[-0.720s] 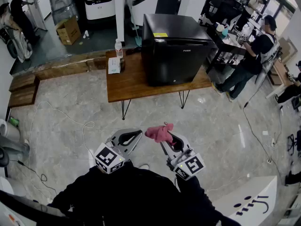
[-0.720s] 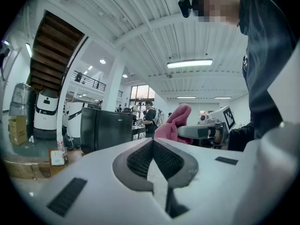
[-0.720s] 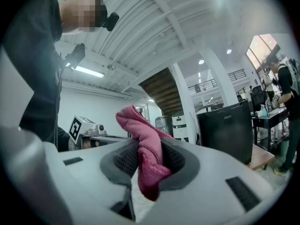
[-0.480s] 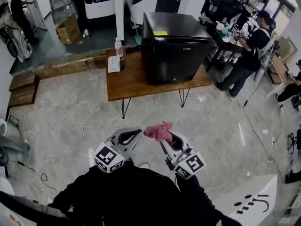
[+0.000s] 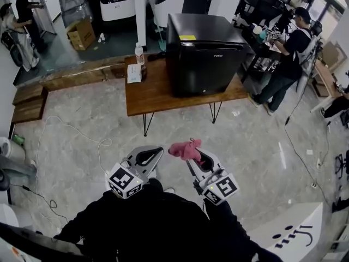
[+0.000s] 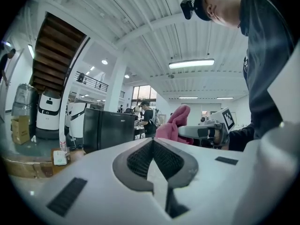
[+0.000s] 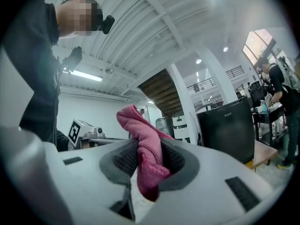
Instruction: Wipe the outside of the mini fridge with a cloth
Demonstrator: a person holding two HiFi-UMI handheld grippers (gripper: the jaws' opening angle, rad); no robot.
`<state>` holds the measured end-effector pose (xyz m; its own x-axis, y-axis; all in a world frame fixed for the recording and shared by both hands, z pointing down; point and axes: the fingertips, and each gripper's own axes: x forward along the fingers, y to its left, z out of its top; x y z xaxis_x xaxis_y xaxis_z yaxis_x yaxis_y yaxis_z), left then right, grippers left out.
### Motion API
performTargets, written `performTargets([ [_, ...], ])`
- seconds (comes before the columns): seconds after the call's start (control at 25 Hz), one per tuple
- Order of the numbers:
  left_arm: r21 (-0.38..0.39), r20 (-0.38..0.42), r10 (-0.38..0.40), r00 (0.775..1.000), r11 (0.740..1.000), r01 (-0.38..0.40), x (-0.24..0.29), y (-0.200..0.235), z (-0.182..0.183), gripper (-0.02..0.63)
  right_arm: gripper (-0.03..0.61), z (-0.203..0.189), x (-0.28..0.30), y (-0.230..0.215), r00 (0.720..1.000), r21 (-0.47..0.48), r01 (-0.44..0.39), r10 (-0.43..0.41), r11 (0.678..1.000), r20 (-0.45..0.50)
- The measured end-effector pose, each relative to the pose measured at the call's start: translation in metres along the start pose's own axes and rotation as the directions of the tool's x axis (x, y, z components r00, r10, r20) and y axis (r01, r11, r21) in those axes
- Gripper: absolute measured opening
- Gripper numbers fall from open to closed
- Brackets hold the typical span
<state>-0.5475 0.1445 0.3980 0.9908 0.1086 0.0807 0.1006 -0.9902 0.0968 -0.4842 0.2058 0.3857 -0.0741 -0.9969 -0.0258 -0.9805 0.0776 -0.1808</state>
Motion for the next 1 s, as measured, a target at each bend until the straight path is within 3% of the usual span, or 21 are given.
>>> performTargets([
  [0.2,0.006,0.041,0.007,0.999,1.0,-0.007,0.012,0.005,0.013,0.006,0.101,0.011,0.0,-0.018,0.999,-0.04,0.043,-0.042,0.998,0.006],
  [0.44,-0.006,0.022,0.007,1.0,1.0,-0.007,0.039,0.036,0.01,0.006,0.101,0.012,0.022,-0.056,0.996,-0.031,0.093,-0.093,0.995,0.002],
  [0.72,0.0,0.015,0.006,1.0,1.0,-0.006,0.097,0.105,0.016,0.006,0.101,0.025,0.071,-0.122,0.994,-0.053,0.111,-0.112,0.992,-0.01],
  [1.0,0.024,0.053,0.053,0.997,0.998,-0.054,0.155,0.209,0.061,0.006,0.101,0.085,0.157,-0.199,0.994,-0.141,0.107,-0.107,0.984,0.008],
])
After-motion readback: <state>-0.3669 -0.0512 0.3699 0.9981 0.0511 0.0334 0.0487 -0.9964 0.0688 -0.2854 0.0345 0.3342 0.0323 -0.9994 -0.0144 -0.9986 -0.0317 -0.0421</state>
